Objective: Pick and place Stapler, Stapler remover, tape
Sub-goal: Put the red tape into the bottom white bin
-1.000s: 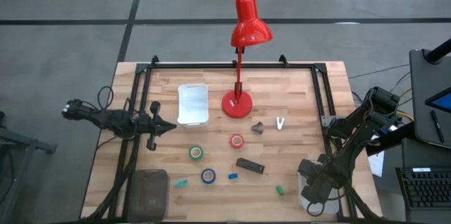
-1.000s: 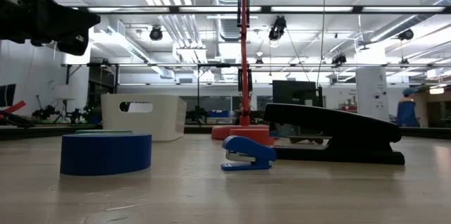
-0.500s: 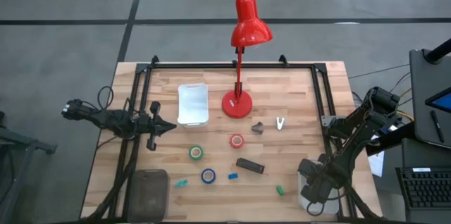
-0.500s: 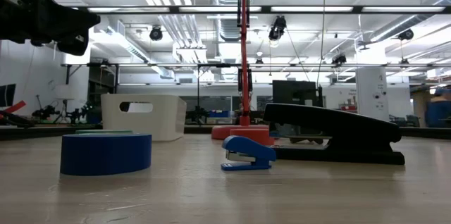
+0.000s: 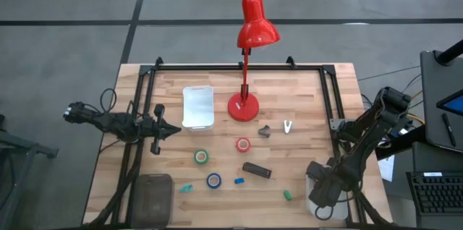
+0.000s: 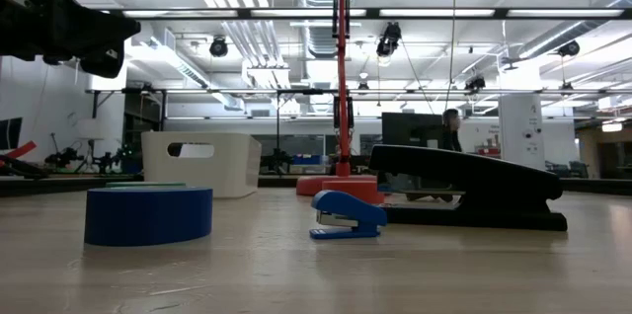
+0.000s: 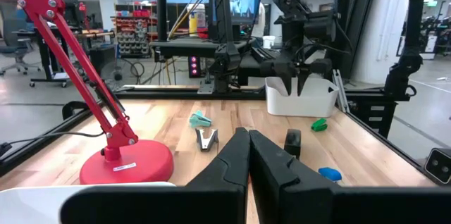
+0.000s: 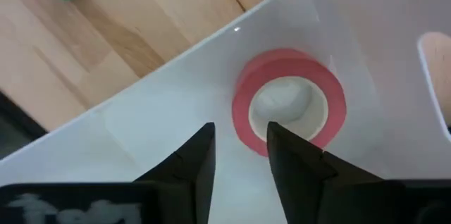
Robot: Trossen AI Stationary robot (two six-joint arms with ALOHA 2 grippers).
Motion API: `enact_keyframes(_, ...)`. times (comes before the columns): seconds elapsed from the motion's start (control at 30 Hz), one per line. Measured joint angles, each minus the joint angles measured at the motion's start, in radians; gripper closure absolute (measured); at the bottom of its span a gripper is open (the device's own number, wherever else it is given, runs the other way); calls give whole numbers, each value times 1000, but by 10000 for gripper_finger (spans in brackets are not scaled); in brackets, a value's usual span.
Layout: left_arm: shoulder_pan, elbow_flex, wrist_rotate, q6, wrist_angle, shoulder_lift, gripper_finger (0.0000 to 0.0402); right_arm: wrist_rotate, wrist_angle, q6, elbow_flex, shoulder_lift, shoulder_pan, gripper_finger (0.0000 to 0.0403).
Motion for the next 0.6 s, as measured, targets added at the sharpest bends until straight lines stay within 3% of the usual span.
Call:
enact_keyframes(0.33,0,0,0,0,0,0,392,15,0,18,0,-86,-4,302)
enact_keyframes(0.6,0,0,0,0,0,0,392,146,6,-6,1,-195,-11,317)
